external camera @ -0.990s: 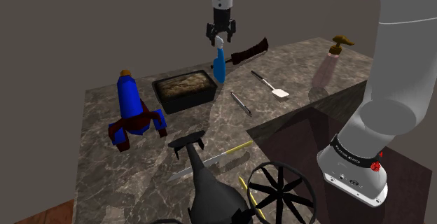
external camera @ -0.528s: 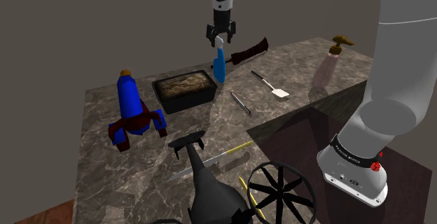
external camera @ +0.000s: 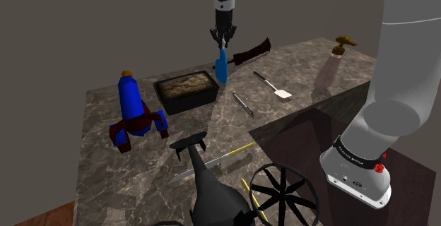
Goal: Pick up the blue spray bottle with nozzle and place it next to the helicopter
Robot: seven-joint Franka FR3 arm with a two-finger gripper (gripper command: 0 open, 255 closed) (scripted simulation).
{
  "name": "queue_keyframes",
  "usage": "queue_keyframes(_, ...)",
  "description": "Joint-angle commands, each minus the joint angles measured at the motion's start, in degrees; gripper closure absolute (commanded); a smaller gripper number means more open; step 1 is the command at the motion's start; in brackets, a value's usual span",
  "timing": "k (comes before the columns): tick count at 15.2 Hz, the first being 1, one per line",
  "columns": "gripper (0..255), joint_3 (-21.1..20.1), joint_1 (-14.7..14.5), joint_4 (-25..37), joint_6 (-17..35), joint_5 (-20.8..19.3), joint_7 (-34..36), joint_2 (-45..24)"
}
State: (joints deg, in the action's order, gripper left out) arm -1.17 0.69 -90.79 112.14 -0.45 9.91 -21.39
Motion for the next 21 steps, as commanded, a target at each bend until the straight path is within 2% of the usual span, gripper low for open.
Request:
queue_keyframes(1,255,0.0,0.0,-0.01,0.0,0.0,0.0,-0.01)
queue_keyframes(21,255,-0.03,-0.04,13.06,-14.15,0.04,-0.04,1.08)
